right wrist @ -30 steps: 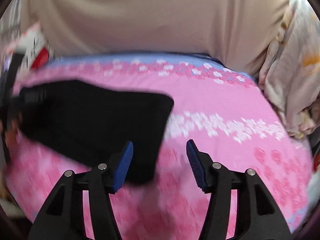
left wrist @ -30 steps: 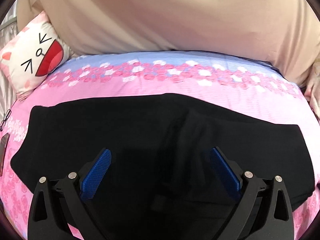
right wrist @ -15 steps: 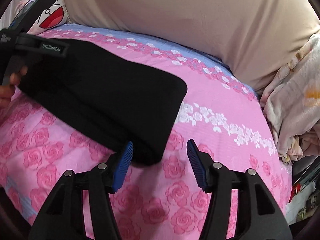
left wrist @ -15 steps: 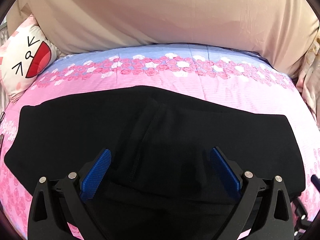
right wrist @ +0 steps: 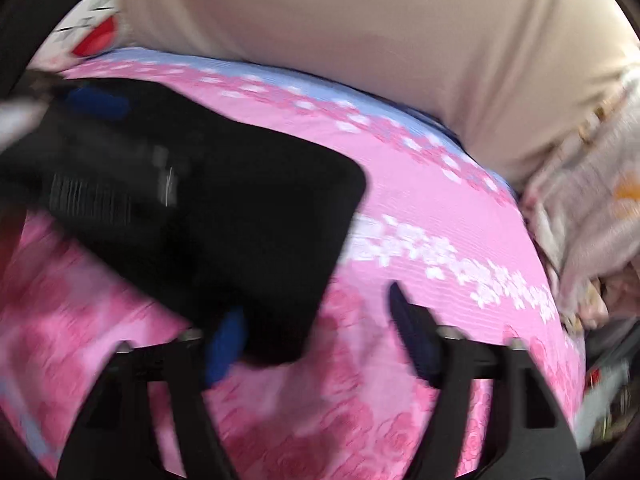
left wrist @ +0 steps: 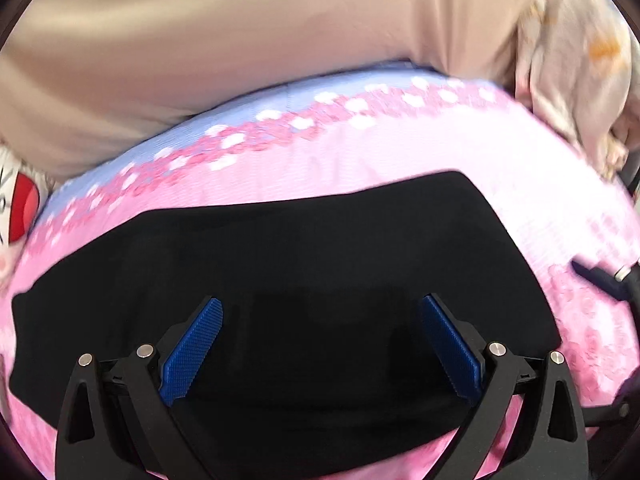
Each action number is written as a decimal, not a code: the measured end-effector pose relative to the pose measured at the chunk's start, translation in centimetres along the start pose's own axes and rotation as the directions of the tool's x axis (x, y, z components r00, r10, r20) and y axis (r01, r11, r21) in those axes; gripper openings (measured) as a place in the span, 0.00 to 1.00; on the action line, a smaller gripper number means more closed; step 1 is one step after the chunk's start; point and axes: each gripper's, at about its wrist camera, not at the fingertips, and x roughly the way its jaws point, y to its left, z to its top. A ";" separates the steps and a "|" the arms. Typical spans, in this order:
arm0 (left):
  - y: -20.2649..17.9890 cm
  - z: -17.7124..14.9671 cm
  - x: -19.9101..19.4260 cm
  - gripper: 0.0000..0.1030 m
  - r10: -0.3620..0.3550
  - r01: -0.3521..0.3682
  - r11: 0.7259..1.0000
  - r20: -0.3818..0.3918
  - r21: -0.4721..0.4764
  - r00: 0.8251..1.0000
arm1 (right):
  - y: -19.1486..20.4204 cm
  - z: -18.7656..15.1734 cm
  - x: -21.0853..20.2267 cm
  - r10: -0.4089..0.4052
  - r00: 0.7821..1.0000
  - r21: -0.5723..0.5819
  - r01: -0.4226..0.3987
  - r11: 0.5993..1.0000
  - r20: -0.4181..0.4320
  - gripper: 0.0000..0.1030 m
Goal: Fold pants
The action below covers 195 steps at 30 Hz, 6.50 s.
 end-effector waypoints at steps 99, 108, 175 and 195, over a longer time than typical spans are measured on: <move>20.4 1.6 -9.9 0.20 0.024 0.128 0.894 0.331 -0.430 0.943 | -5.1 2.2 -3.5 0.115 0.987 0.451 -0.153 0.879 0.112 0.79; 0.3 3.8 -2.0 0.20 -0.151 0.171 0.972 0.125 -0.164 0.981 | -11.9 -2.6 -3.9 0.060 0.991 0.565 -0.119 0.817 0.121 0.79; 10.5 -0.5 -0.5 0.95 0.101 -0.094 0.967 0.018 -0.239 0.995 | -9.2 -2.1 -1.4 0.440 0.890 0.449 -0.443 0.776 0.118 0.28; 6.5 -0.7 -0.2 0.95 0.082 -0.085 0.982 -0.022 -0.171 0.996 | -8.4 -2.5 -0.1 0.618 0.758 0.464 -0.634 0.619 0.210 0.60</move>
